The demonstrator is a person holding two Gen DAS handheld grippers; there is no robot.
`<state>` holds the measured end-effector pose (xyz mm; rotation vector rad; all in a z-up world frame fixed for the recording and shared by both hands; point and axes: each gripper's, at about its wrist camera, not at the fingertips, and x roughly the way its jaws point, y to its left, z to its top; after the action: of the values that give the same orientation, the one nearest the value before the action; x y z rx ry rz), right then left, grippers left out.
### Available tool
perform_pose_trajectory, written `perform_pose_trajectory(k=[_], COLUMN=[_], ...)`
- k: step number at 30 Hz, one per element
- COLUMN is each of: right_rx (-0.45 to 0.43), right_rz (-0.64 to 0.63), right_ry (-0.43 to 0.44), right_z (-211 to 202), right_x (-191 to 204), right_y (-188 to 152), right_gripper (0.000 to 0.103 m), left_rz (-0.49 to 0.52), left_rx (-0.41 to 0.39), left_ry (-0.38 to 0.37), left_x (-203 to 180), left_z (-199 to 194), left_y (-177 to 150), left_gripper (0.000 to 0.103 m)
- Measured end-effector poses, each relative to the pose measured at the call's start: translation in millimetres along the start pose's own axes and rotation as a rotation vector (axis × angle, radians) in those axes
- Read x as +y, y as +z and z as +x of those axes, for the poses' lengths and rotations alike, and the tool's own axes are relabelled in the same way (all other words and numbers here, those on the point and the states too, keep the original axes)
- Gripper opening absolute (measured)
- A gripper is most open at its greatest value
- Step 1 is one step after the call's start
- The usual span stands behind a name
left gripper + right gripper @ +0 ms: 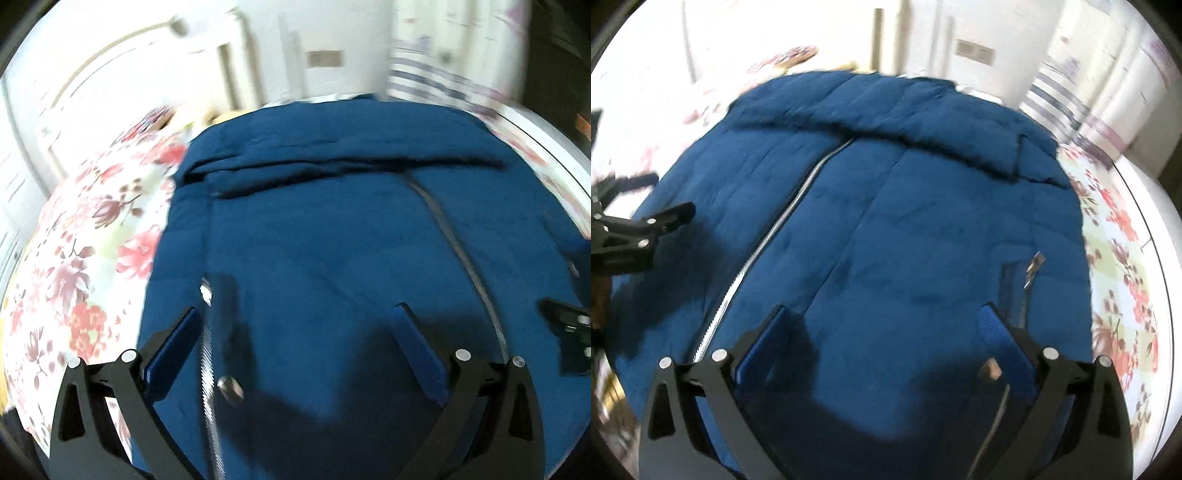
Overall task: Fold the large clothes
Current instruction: 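Smooth the folded navy jacket flat with both grippers, then grasp the ribbed jacket hem with both grippers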
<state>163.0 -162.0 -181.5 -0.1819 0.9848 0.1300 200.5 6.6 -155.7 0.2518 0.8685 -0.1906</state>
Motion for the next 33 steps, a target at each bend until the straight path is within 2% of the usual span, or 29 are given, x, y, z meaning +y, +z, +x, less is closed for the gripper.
perform_pose_trajectory(k=[2,3,6,7,8,11,14,15,16,18,21,23,24,26,27,29,31,33], right_rx=[-0.001,-0.009,0.013,0.011,-0.009,-0.052,-0.008,-0.040,-0.043,-0.021,-0.074,-0.116,-0.115,-0.079,-0.093,-0.113,-0.103,-0.149], right_rz=[-0.003,0.030,0.042,0.041,0.037,0.040,0.031,0.040,0.045,0.055,0.035,0.016,-0.003,-0.033,-0.005,0.050,0.049,0.066], right_ry=[-0.007,0.022,-0.004,-0.022,-0.018,0.026,0.010,0.017,0.013,-0.013,-0.027,0.011,0.024,-0.004,0.019,0.065,0.056,0.012], right_z=[7.8,10.4,4.2,-2.8,-11.8,-33.9,-23.0,-22.5,-22.7,-28.4,-52.5,-67.5,-69.5,-60.8,-57.6,-59.8,-66.5,-82.5], right_x=[2.4,-3.0,-3.7,-1.0,2.0,8.1,6.8,4.7,4.7,6.2,15.0,21.6,25.2,29.9,25.0,14.7,12.9,6.6], right_y=[-6.4,-7.2,-9.5,-11.0,-14.0,-31.3,-55.4,-58.8,-59.4,-58.8,-65.9,-78.6,-87.1,-104.7,-114.3,-121.6,-120.9,-124.5], right_gripper=[0.101,0.101,0.100,0.100,0.100,0.100,0.101,0.101,0.101,0.100,0.100,0.100,0.100,0.100,0.100,0.101,0.100,0.100], left_rz=[0.074,0.086,0.005,-0.009,-0.010,0.012,0.051,0.032,-0.020,-0.046,0.008,0.040,0.058,0.111,0.123,0.063,0.011,0.039], left_rx=[0.023,0.014,0.054,0.058,0.047,-0.009,0.006,0.008,0.016,0.040,-0.013,-0.050,-0.057,-0.051,-0.048,-0.040,-0.007,-0.045], left_ry=[0.024,0.040,-0.018,0.009,0.023,0.002,0.050,0.027,-0.005,-0.013,0.047,0.015,0.014,0.061,0.075,0.021,-0.015,0.055], left_x=[-12.7,-15.7,-1.0,3.8,5.4,6.8,2.9,6.3,13.5,19.6,11.8,4.2,0.6,-7.5,-7.3,3.3,12.0,12.5], left_z=[5.7,9.5,14.5,10.7,5.4,-21.3,-17.3,-12.2,-11.0,-12.5,-35.8,-55.4,-60.1,-59.8,-55.4,-51.8,-51.6,-62.2], left_y=[-13.1,-16.4,-13.2,-12.7,-13.9,-27.5,-45.2,-49.4,-50.2,-48.9,-54.5,-66.3,-72.7,-86.6,-92.2,-96.4,-94.3,-94.0], left_gripper=[0.099,0.099,0.099,0.099,0.098,0.098,0.099,0.099,0.099,0.099,0.098,0.098,0.098,0.099,0.099,0.099,0.099,0.099])
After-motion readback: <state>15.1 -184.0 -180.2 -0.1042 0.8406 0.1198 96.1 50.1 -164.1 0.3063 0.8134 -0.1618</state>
